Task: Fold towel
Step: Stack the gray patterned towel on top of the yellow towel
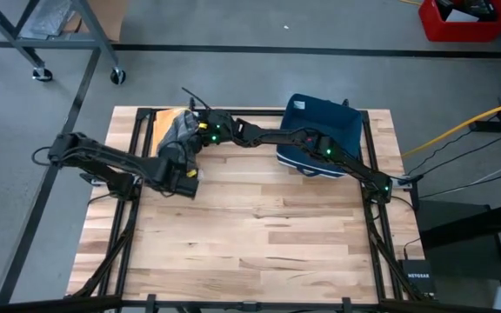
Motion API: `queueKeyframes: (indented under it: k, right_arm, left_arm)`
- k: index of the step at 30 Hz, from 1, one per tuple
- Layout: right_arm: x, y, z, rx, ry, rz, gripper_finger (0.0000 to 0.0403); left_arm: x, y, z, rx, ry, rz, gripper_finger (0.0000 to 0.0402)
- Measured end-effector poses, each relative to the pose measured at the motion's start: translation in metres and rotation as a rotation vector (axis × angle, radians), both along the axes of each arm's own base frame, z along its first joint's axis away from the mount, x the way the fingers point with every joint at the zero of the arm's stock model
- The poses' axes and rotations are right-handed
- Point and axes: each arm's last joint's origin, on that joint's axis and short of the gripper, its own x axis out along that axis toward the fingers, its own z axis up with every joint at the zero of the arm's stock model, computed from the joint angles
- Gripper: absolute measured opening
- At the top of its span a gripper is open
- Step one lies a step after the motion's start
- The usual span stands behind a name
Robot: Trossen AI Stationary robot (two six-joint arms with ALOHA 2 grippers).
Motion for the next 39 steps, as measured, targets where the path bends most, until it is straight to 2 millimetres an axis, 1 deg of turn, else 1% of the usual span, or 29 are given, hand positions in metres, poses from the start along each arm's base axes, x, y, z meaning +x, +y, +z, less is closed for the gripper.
queueKeyframes:
  k: [3, 7, 10, 14, 17, 23, 28, 31, 36, 39]
  right_arm:
    - [-0.001, -0.002, 0.0, 0.036, 0.0, -0.01, 0.0229]
    - [-0.001, -0.003, 0.001, 0.097, 0.0, -0.038, 0.0229]
    - [-0.001, -0.003, 0.0, 0.138, 0.003, -0.068, 0.0229]
    - [-0.001, -0.005, 0.0, 0.141, 0.001, -0.12, 0.0229]
    - [-0.001, -0.008, 0.001, 0.117, -0.003, -0.198, 0.0229]
    - [-0.004, -0.022, 0.007, 0.068, -0.062, -0.317, 0.0229]
    - [-0.007, -0.03, 0.011, 0.058, -0.07, -0.349, 0.0229]
    - [-0.01, -0.036, 0.01, 0.059, -0.056, -0.354, 0.0229]
    - [-0.01, -0.035, 0.007, 0.069, -0.024, -0.333, 0.0229]
    - [-0.009, -0.032, 0.008, 0.068, -0.032, -0.325, 0.0229]
  left_arm:
    - [-0.005, -0.011, 0.006, -0.012, -0.066, -0.039, 0.0141]
    - [-0.013, -0.023, 0.014, 0.004, -0.178, -0.037, 0.0141]
    - [-0.019, -0.029, 0.02, 0.068, -0.28, -0.045, 0.0141]
    - [-0.027, -0.029, 0.029, 0.194, -0.362, -0.089, 0.0141]
    - [-0.033, -0.025, 0.034, 0.256, -0.335, -0.116, 0.0141]
    - [-0.041, -0.021, 0.037, 0.277, -0.284, -0.12, 0.0141]
    - [-0.046, -0.019, 0.038, 0.295, -0.232, -0.13, 0.0141]
    - [-0.048, -0.018, 0.038, 0.304, -0.198, -0.143, 0.0141]
    - [-0.047, -0.015, 0.038, 0.321, -0.069, -0.233, 0.0141]
    - [-0.045, -0.009, 0.037, 0.328, -0.006, -0.236, 0.0141]
